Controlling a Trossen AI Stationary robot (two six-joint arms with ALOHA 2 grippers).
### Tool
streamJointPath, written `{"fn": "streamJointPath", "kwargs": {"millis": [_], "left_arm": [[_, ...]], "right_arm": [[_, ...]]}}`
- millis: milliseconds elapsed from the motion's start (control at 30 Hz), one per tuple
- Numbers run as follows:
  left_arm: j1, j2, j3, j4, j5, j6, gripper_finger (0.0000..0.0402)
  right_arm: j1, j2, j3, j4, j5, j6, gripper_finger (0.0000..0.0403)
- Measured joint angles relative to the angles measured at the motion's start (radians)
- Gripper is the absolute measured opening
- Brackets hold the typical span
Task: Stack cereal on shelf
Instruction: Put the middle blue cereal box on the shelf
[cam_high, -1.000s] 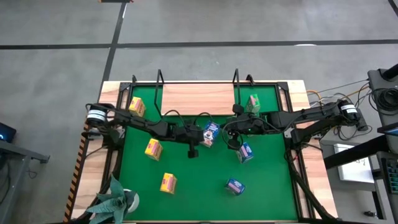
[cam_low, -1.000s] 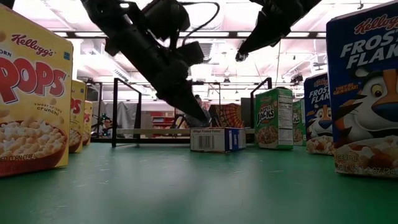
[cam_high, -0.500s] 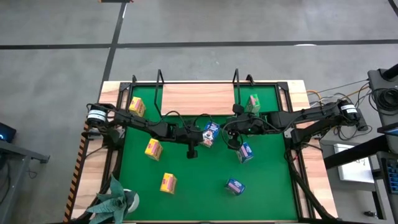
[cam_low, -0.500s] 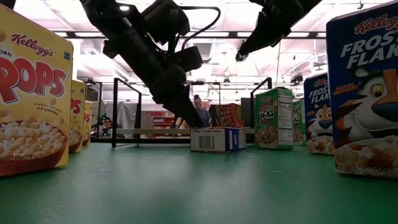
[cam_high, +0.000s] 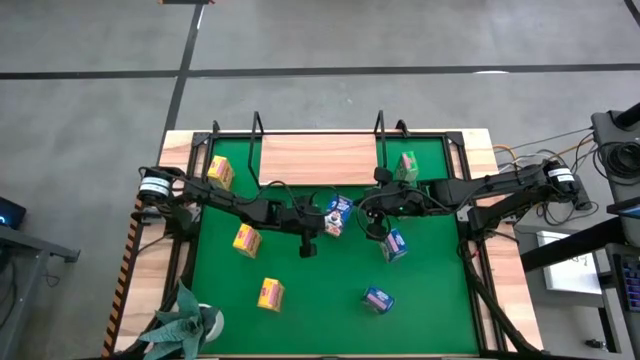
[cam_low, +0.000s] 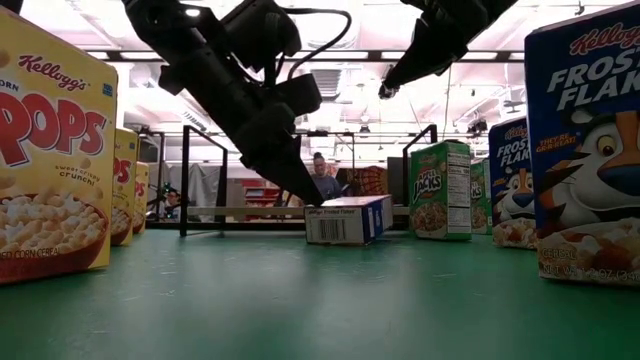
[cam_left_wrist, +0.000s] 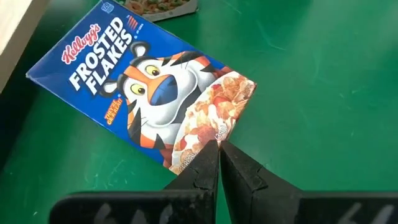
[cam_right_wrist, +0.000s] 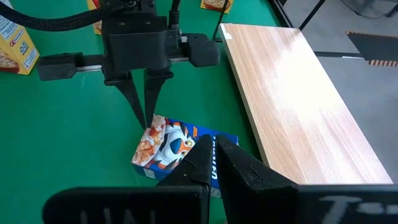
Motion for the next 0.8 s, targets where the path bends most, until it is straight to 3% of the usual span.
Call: {"fn": "streamJointPath", "kwargs": {"millis": [600,800], "left_arm": [[-0.016,0.002,-0.029,0.013,0.011,-0.067,0.0],[-0.018,-0.007,-0.03,0.087,0.003,0.014,0.0]], "right_arm": [[0.0,0.0,0.0,0.004,0.0,0.015,0.0009],[0.0,0.0,0.0,0.004,0.0,0.015,0.0009]]}}
